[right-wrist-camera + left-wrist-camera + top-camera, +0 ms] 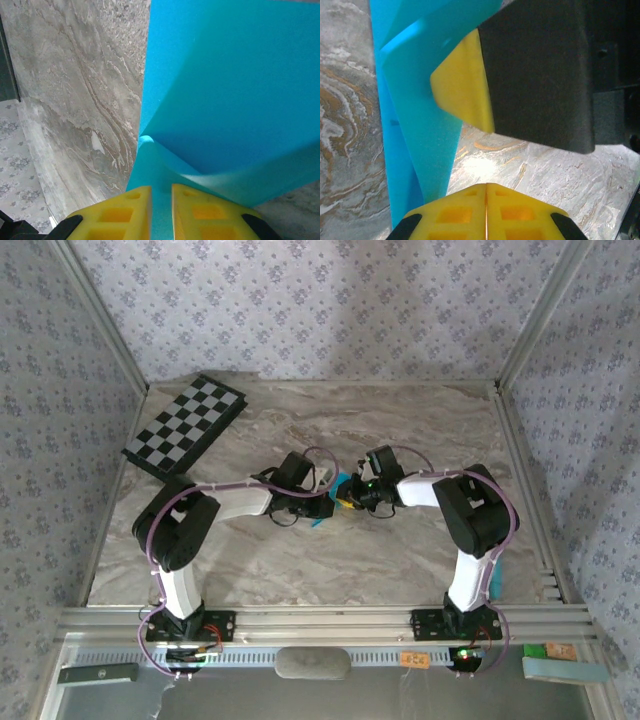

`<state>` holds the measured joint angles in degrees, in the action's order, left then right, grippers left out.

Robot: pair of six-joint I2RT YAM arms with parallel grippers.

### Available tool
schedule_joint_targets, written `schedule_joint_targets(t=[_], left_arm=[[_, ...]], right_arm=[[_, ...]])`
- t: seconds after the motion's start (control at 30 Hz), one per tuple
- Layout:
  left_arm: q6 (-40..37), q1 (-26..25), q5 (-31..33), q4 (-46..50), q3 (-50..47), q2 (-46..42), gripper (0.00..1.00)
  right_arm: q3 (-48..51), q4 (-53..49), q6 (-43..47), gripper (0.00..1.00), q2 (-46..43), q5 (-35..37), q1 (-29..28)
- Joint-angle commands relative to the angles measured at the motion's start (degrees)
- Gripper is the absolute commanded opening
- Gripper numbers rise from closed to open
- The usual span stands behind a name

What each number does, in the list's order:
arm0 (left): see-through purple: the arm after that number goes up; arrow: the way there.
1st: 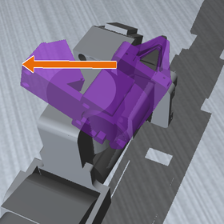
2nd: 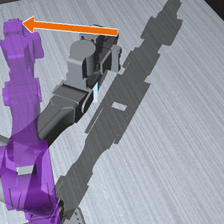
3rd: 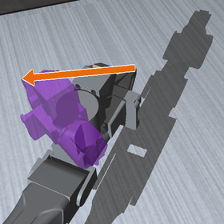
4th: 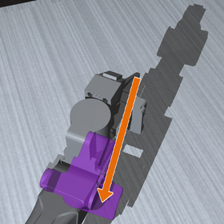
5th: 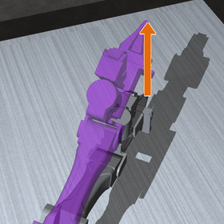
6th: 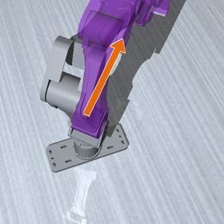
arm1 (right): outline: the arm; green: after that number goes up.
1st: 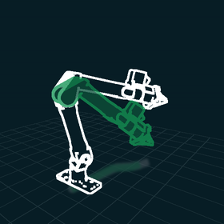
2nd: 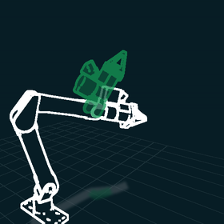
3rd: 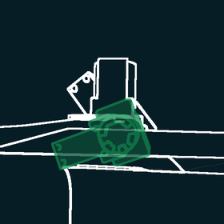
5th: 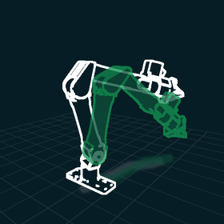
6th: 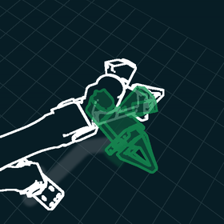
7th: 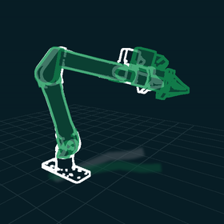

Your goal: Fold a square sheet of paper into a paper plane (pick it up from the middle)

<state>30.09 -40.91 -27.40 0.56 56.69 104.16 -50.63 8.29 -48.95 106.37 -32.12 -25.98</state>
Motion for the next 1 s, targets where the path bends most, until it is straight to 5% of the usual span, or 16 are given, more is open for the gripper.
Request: schedule_joint_targets(t=[0.0, 0.97], left_arm=[[0.4, 0.1, 0.6, 2.3, 2.0, 1.6, 0.08], [0.2, 1.6, 1.9, 4.5, -2.3, 2.8, 0.04]], right_arm=[[-0.2, -5.5, 2.0, 0.20, 3.1, 3.7, -0.4], [-3.4, -14.3, 3.6, 0.18, 6.4, 6.6, -0.4]])
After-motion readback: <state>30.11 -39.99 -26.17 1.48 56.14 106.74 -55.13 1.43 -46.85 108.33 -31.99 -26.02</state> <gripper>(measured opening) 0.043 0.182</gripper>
